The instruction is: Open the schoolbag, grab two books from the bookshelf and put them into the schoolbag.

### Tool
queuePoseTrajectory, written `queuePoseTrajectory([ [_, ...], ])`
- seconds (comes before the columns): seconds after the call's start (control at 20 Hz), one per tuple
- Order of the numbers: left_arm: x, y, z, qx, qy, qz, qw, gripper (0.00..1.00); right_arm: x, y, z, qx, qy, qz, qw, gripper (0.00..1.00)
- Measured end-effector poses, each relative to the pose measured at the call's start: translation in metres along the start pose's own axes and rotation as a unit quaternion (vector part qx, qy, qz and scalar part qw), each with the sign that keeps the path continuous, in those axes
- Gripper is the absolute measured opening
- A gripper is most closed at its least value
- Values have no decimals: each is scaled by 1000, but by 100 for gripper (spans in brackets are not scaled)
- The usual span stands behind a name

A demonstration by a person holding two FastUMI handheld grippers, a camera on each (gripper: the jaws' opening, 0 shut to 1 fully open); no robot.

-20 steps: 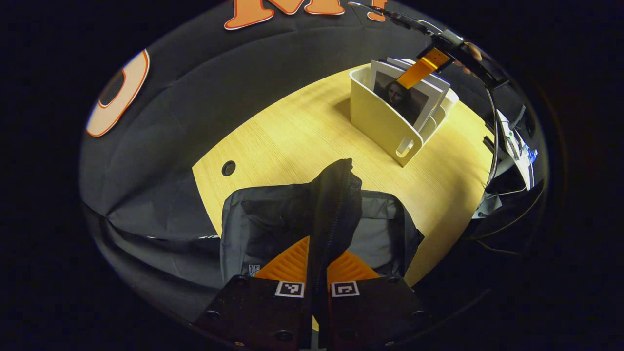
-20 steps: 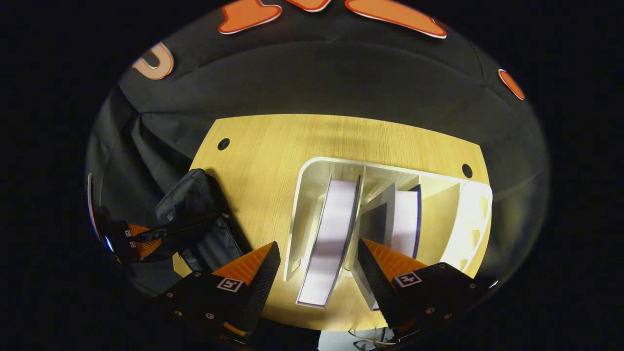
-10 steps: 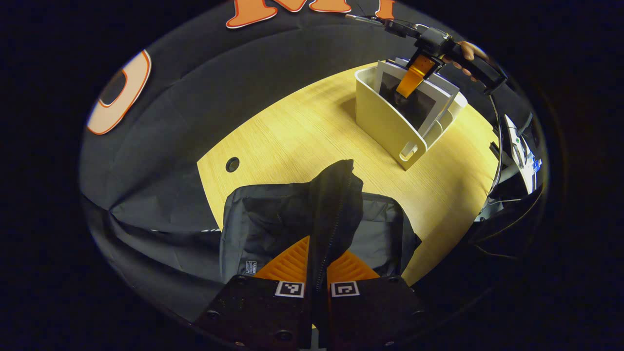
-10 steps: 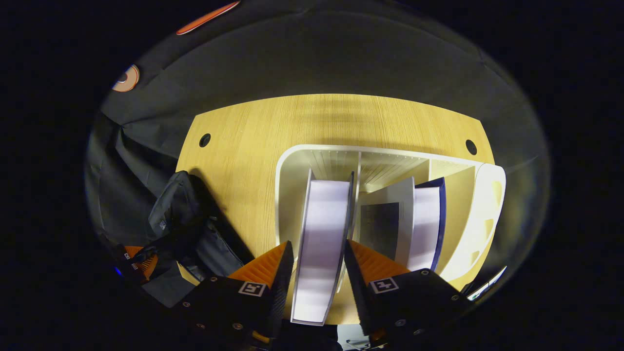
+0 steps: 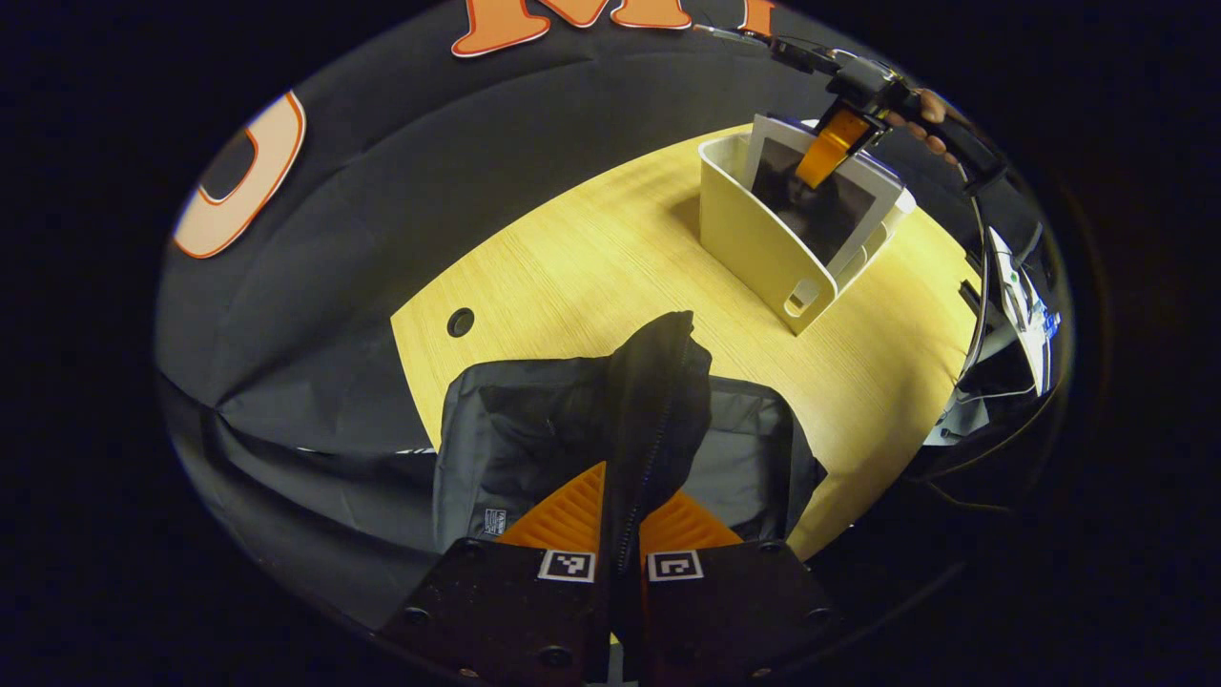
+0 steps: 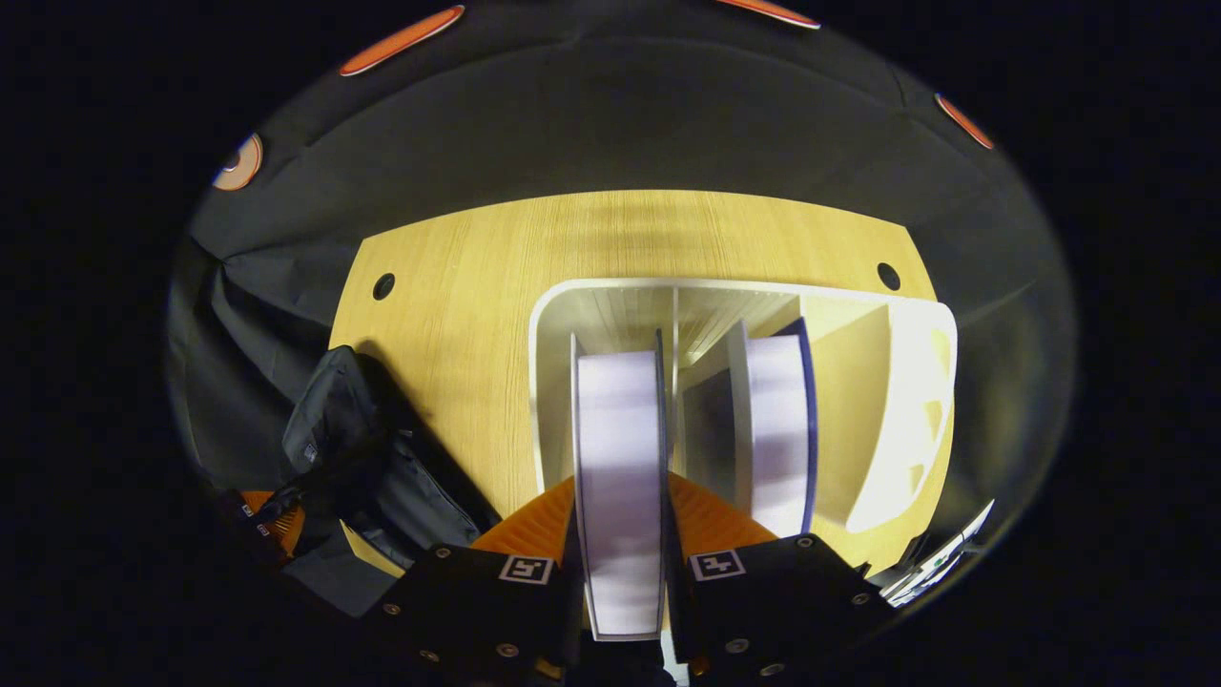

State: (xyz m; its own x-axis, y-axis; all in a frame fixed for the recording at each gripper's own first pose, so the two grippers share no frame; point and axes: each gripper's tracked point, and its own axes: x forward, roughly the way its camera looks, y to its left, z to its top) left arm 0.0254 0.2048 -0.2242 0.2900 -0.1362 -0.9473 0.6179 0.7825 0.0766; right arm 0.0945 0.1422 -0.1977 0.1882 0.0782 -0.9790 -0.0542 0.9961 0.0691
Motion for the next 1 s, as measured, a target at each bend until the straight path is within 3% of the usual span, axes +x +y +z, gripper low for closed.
queuePoseTrajectory([
  [0.25, 1, 3, 0, 23, -8, -11, 1000, 6, -50, -8, -25, 7, -35, -6, 999, 37],
  [0.6, 6, 2, -3, 42, -17, -26, 999, 6, -119, -10, -66, 45, -89, 25, 995, 36],
  [0.8, 9, -3, -6, 43, -23, -33, 998, 6, -135, -21, -101, 70, -93, 25, 993, 36],
  [1.0, 10, -6, -8, 36, -24, -40, 998, 6, -123, -16, -138, 91, -70, 38, 993, 35],
])
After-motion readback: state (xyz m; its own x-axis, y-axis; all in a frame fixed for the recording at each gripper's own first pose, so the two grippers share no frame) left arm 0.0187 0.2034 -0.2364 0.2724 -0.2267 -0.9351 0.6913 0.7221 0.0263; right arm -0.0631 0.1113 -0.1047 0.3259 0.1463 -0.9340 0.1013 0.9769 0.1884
